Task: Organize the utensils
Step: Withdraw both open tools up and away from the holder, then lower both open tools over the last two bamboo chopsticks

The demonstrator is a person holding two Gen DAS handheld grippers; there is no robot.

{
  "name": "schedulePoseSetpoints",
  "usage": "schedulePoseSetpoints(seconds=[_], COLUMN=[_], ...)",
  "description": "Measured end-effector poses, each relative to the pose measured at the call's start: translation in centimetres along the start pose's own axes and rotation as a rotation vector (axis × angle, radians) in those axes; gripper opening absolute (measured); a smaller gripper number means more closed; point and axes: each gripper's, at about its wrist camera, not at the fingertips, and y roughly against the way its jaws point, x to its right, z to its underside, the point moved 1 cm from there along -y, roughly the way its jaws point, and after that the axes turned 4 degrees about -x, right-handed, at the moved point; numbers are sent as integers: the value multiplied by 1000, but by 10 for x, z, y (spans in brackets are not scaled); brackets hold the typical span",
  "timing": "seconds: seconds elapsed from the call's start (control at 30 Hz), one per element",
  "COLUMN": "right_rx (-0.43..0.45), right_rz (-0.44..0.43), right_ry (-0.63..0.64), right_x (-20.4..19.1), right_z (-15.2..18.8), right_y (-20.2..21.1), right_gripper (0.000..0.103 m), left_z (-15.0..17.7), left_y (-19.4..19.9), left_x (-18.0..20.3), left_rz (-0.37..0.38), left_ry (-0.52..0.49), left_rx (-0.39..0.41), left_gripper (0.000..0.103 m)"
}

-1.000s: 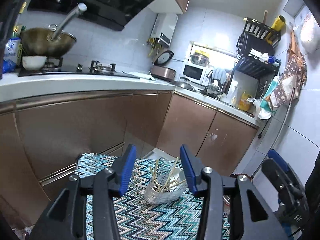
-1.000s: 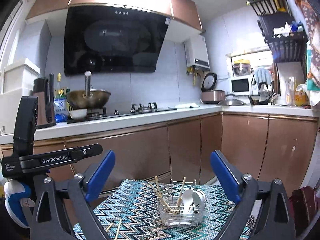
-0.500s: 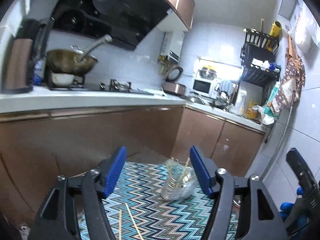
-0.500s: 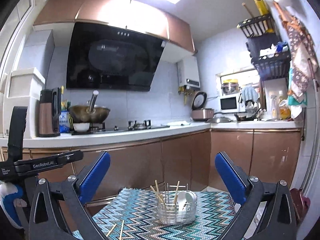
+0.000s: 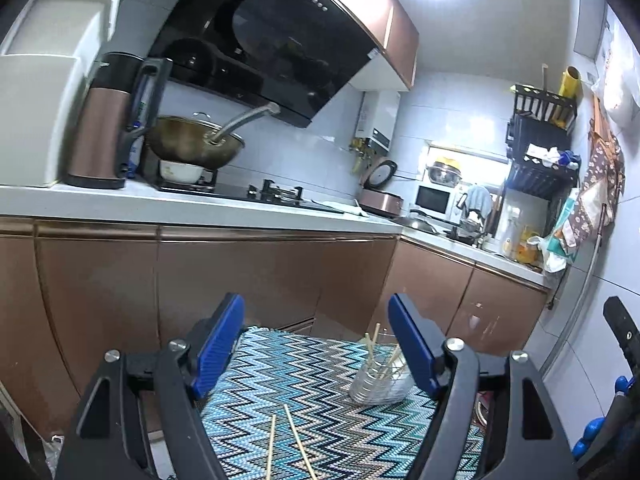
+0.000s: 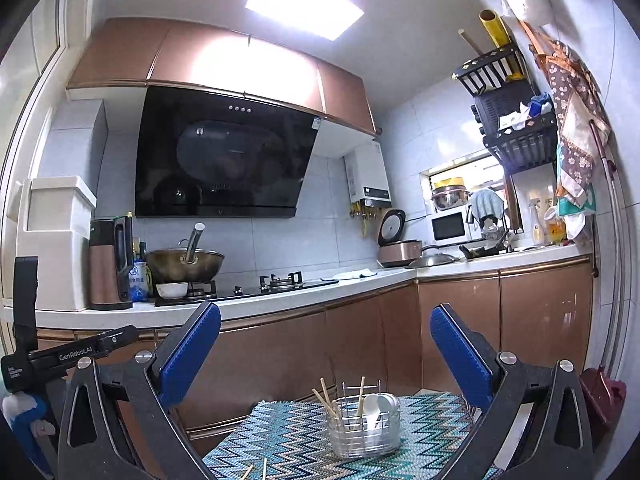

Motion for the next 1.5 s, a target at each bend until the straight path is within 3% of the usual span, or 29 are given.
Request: schedulePoseSetpoints(seconds=[0.3,0.9,1.23,1.5], right_rx=[-12,-15,-207,-334], right_rz=[85,68,24,8], right_ry=[18,-5,-8,-23], right_x=[-7,-4,-5,2], right_z=[7,20,49,79], right_y=[6,8,-27,-53], right_gripper=[103,103,103,103], left_z=[4,29,47,75], left_y=[25,19,-6,-48], left_x=[-14,-33,-45,-55], left_rz=[-84,-132,-147,-138], left_ry=[8,29,37,42], left_rx=[50,-7,-100,-257], left_gripper=[73,74,73,73])
